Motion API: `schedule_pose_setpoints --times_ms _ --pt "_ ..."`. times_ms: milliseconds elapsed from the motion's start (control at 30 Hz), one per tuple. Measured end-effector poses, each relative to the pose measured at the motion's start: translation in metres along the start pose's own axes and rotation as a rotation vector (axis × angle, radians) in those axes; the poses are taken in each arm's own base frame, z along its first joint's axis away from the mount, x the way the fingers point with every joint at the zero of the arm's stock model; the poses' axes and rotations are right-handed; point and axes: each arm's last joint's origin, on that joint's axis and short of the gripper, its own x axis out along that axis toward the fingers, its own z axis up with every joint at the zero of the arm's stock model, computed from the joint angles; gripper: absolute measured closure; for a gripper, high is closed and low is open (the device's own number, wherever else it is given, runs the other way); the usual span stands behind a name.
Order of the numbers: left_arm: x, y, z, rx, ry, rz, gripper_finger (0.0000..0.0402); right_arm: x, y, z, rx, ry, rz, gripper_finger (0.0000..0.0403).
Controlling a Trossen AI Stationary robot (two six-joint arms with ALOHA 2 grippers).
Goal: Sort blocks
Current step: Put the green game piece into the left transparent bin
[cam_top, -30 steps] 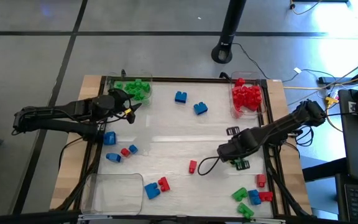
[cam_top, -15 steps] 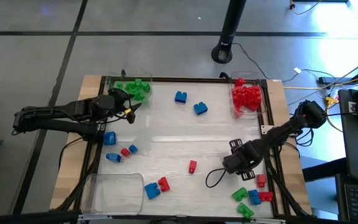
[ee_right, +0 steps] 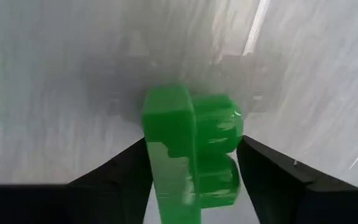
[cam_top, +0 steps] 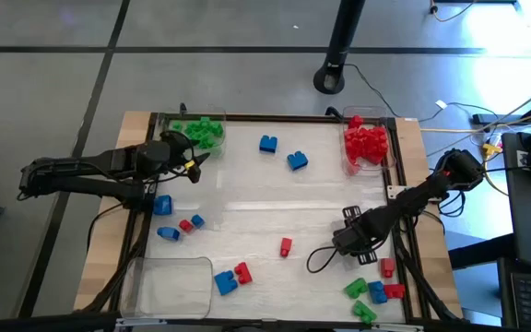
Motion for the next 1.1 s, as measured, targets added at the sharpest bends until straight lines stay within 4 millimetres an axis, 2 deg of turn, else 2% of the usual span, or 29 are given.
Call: schedule_pose_setpoints --times_ms 167,367,467,633,800,933,1100 --pt "0.000 0.000 0.000 0.001 0.000 0.000 0.0141 0.000 -0.001 0.000 -0.006 -0.011 -0.026 0.0235" --pt "0.000 0.000 0.000 0.001 0.000 0.000 0.0141 -0.001 -0.001 0.001 -0.029 -0.011 -0.032 0.0235" --pt "0.000 0.000 0.000 0.001 0.000 0.000 0.0141 -0.009 0.001 0.006 -0.043 -0.024 -0.032 0.0235" --pt "0.000 0.000 0.000 0.001 0.000 0.000 0.0141 -0.039 0.002 0.023 -0.089 -0.085 -0.084 0.0233" --pt "0.000 0.000 0.000 0.001 0.000 0.000 0.0141 -0.077 -0.009 0.050 -0.096 -0.236 -0.126 0.0232" --pt "0.000 0.000 0.000 0.001 0.000 0.000 0.0141 -0.107 -0.026 0.072 -0.142 -0.400 -0.205 0.0232" --pt "0.000 0.000 0.000 0.002 0.000 0.000 0.0141 -0.135 -0.059 0.098 -0.166 -0.638 -0.308 0.0227"
